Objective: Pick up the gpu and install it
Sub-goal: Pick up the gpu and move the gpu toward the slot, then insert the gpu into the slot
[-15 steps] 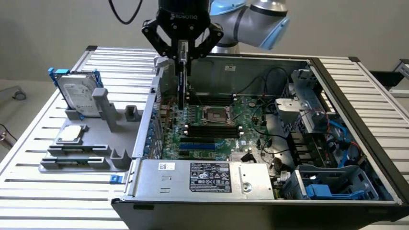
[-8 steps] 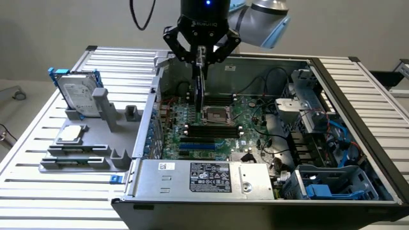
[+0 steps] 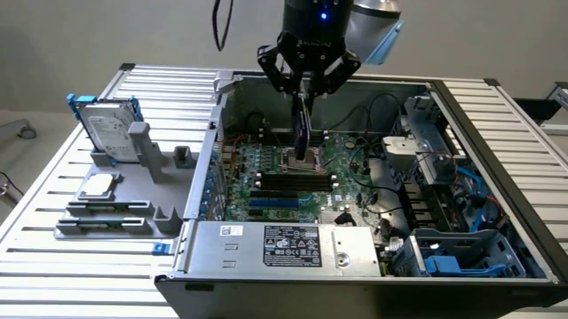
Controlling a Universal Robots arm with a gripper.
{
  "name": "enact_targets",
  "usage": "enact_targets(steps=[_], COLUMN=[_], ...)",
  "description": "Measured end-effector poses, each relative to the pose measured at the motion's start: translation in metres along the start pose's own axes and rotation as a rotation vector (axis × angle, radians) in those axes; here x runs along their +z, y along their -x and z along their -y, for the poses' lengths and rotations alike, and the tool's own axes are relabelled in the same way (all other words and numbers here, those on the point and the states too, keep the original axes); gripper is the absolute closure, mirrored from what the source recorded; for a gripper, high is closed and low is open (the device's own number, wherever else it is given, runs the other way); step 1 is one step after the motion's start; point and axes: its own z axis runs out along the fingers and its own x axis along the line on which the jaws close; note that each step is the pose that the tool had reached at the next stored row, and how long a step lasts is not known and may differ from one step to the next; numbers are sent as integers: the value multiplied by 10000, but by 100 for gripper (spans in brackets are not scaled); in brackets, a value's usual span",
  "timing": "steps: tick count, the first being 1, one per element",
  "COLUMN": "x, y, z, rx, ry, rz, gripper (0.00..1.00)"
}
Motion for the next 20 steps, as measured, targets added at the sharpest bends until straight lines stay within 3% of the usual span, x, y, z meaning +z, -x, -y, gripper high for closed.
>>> enact_targets(steps=[7, 20], x=[52, 46], y=[74, 74], z=[4, 4], rx=[307, 313], ry=[21, 23], rz=[18, 17], gripper=[73, 73])
